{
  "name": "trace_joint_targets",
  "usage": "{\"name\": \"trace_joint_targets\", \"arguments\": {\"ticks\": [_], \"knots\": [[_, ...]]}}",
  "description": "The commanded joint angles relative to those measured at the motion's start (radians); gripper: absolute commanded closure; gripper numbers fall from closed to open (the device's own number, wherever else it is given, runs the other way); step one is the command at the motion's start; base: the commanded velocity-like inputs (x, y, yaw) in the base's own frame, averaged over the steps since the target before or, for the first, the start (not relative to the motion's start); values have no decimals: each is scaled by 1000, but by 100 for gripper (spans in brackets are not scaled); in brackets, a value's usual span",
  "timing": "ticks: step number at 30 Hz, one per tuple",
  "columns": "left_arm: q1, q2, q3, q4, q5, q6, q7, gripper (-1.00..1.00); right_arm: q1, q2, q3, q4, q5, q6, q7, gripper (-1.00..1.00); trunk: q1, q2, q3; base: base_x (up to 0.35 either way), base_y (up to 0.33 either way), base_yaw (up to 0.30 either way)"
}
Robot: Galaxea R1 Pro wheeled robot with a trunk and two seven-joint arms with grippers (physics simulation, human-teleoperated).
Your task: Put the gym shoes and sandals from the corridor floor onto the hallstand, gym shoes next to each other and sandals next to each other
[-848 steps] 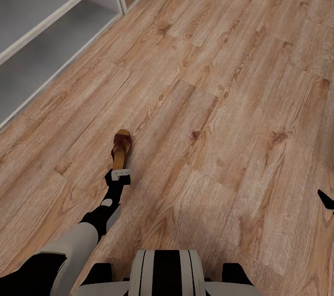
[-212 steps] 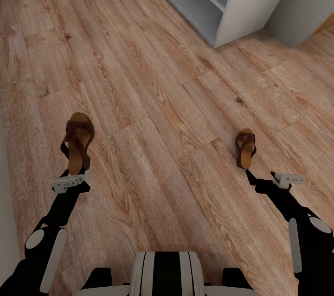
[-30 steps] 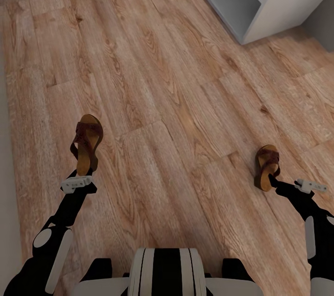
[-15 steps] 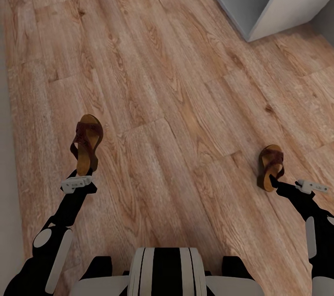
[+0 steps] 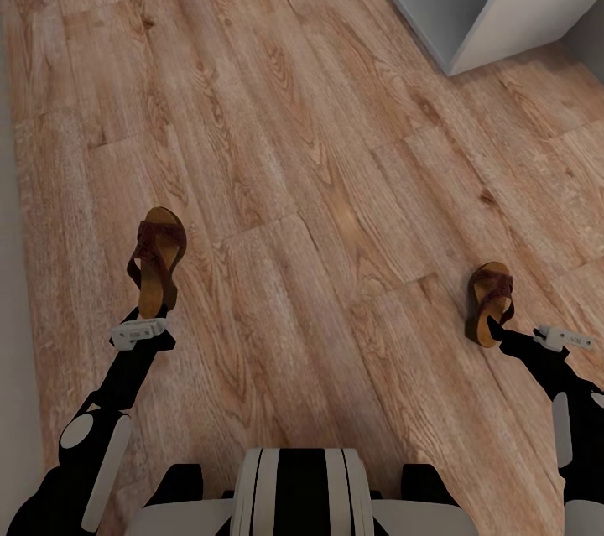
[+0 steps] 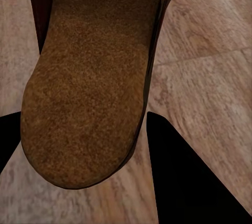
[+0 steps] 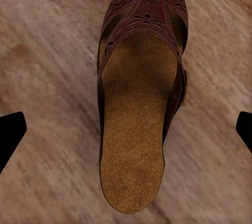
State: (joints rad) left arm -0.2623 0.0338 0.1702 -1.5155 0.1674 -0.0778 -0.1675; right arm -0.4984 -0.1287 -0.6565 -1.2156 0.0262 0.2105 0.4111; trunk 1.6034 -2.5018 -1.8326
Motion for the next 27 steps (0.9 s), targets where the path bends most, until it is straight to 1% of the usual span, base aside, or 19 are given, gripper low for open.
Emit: {"name": "trace_joint_targets", "arguments": {"ticks": [1, 6, 16, 27], "knots": [[0, 0, 0, 0, -3, 0, -1, 100, 0, 0, 0, 0, 0, 0, 0, -100, 0, 0, 0, 0, 0, 1], [0, 0, 0, 0, -3, 0, -1, 100, -4, 0, 0, 8, -3, 0, -1, -100, 0, 0, 0, 0, 0, 0], [-1, 0, 0, 2, -3, 0, -1, 100, -39, -8, -5, 65, -9, 1, -1, -100, 0, 0, 0, 0, 0, 0], [-1, 0, 0, 7, -3, -1, -1, 100, -45, -13, -14, 76, -10, 1, 0, -100, 0, 0, 0, 0, 0, 0]]}}
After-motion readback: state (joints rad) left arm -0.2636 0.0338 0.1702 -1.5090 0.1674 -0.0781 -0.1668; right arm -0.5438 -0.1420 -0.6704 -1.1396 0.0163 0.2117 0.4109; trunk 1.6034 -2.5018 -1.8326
